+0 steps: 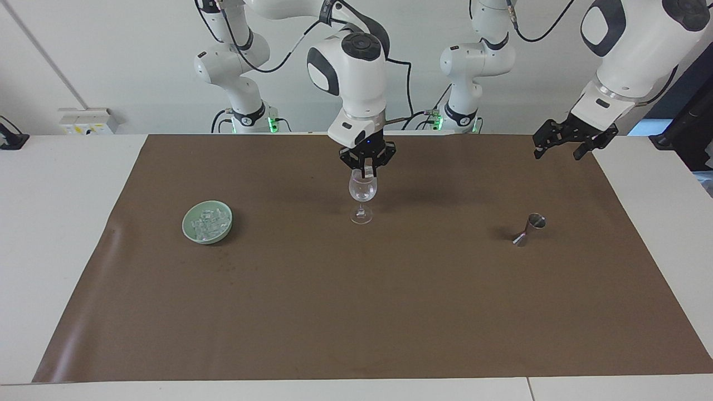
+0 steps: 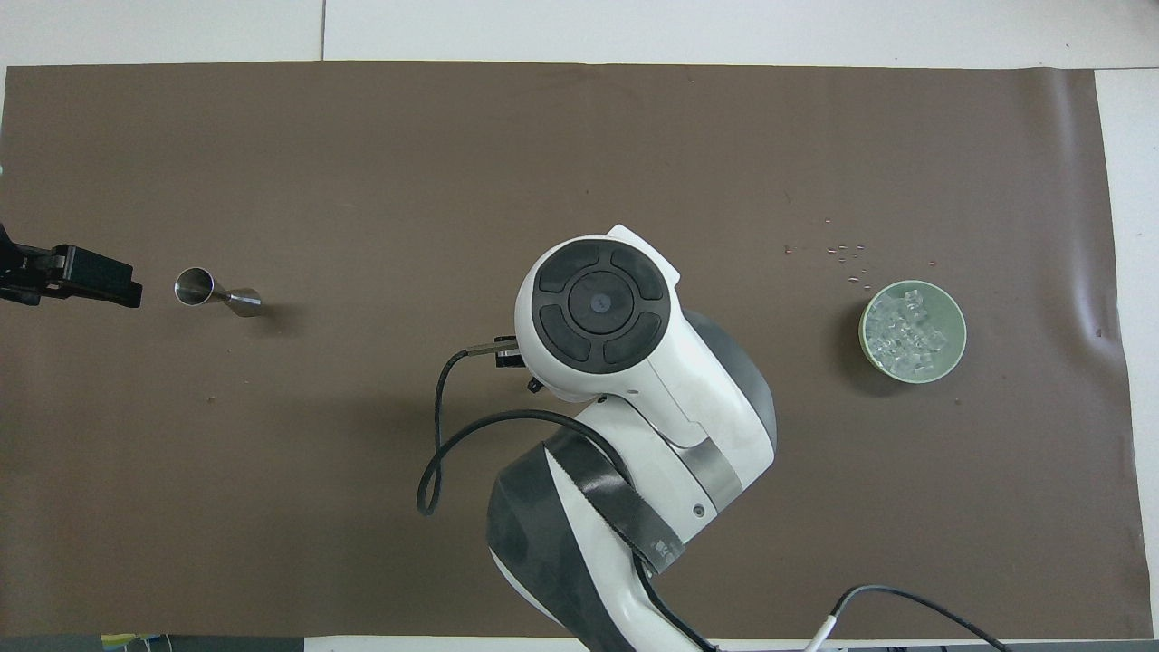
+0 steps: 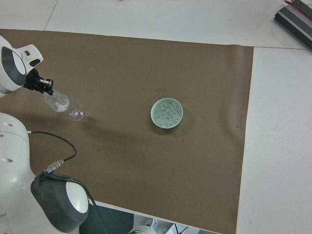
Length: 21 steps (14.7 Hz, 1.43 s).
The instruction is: Pour wine and add ice with both arms
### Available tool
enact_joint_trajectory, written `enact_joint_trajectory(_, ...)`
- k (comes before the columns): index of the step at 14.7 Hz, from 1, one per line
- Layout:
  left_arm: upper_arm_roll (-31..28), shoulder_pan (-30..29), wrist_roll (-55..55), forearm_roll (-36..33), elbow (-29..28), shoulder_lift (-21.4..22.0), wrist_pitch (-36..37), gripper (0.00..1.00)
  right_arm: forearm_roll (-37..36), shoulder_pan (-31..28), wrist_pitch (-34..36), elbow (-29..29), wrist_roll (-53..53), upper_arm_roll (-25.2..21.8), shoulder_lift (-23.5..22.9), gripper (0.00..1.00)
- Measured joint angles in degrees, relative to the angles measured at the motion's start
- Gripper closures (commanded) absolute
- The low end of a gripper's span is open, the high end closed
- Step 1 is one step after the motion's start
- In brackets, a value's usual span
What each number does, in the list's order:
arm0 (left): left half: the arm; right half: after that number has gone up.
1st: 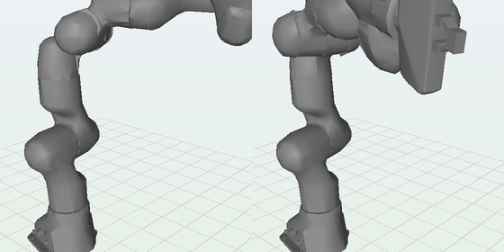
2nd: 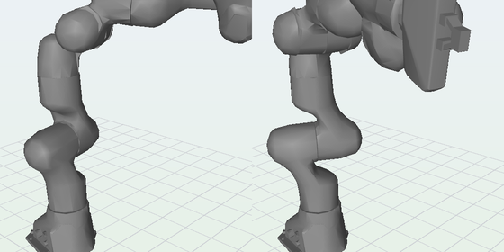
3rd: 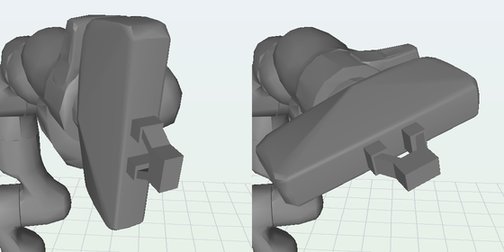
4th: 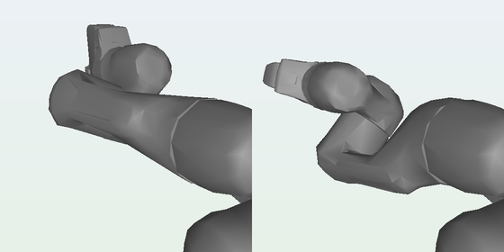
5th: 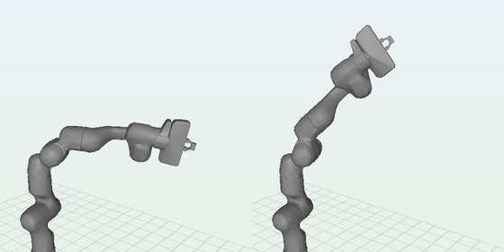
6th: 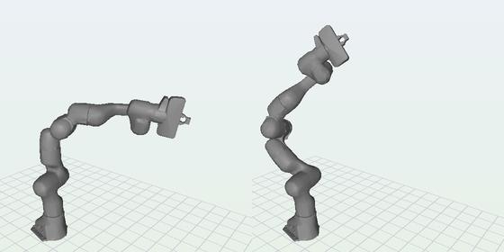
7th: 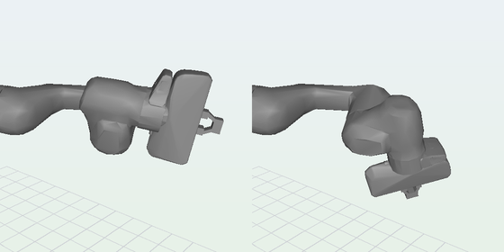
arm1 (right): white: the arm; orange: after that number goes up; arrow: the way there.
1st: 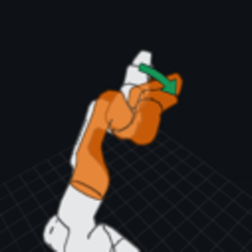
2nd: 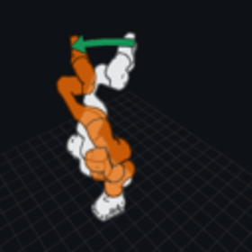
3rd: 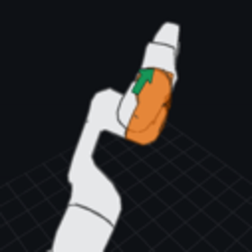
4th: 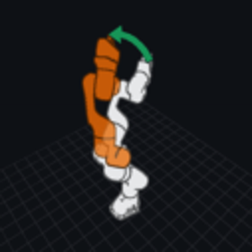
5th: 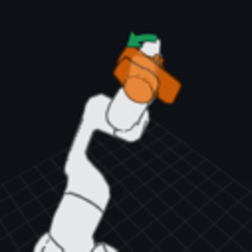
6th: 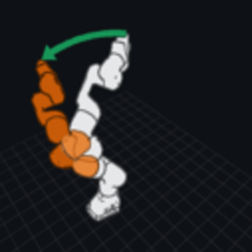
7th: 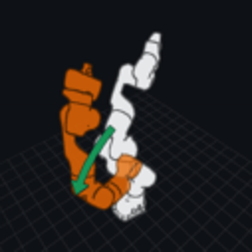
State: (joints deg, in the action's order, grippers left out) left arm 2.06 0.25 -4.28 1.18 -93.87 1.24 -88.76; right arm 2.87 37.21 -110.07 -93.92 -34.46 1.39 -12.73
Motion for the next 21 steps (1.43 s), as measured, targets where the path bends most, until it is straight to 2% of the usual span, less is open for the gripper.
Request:
enact_joint_trajectory(1, 0.0, 0.0, 0.0, 0.0, 0.0, 0.0, 0.0, 0.0, 0.0, 0.0, -0.3, -0.5, 0.0, 0.0, 0.2, 0.85)
enact_joint_trajectory(3, 0.0, 0.0, 0.1, 0.0, 0.0, 0.0, -0.1, 0.0, 0.0, 0.0, -0.3, -1.0, 0.0, -0.1, 0.5, 0.66)
enact_joint_trajectory(4, 0.1, 0.0, 0.1, 0.0, 0.0, 0.0, -0.3, 0.0, 0.0, 0.0, -0.3, -1.1, 0.0, -0.1, 0.6, 0.63)
enact_joint_trajectory(11, 0.3, 0.1, 0.1, 0.0, 0.0, 0.0, -0.8, 0.0, -0.1, 0.0, -0.1, -1.0, 0.0, -0.2, 1.1, 0.59)
enact_joint_trajectory(12, 0.5, 0.1, 0.1, 0.0, 0.0, 0.0, -0.8, 0.0, -0.7, -0.1, 0.3, -0.3, 0.0, -0.3, 1.1, 0.55)
enact_joint_trajectory(13, 0.6, 0.1, 0.1, 0.0, 0.0, 0.0, -0.8, 0.0, -2.1, -0.4, 1.3, 0.8, 0.0, -0.5, 1.2, 0.45)
enact_joint_trajectory(15, 0.7, 0.1, 0.1, 0.0, 0.0, 0.0, -0.8, 0.0, -3.9, -2.9, 3.5, 3.2, 0.0, -0.8, 1.3, 0.32)
enact_joint_trajectory(16, 0.7, 0.1, 0.1, 0.0, 0.0, 0.0, -0.8, 0.0, -4.2, -5.2, 4.4, 3.9, 0.4, -0.9, 1.6, 0.21)
enact_joint_trajectory(17, 0.7, 0.1, 0.1, 0.0, 0.0, 0.0, -0.9, 0.0, -4.3, -7.9, 5.4, 4.2, 1.8, -1.0, 1.9, 0.05)
enact_joint_trajectory(18, 0.7, 0.1, 0.1, 0.0, 0.0, 0.0, -1.0, 0.0, -4.3, -10.7, 6.3, 4.4, 4.0, -1.2, 2.3, 0.0)
enact_joint_trajectory(21, 0.7, 0.1, 0.1, 0.0, 0.0, 0.0, -1.1, 0.0, -4.3, -18.7, 7.7, 4.5, 11.1, -1.5, 3.3, 0.0)
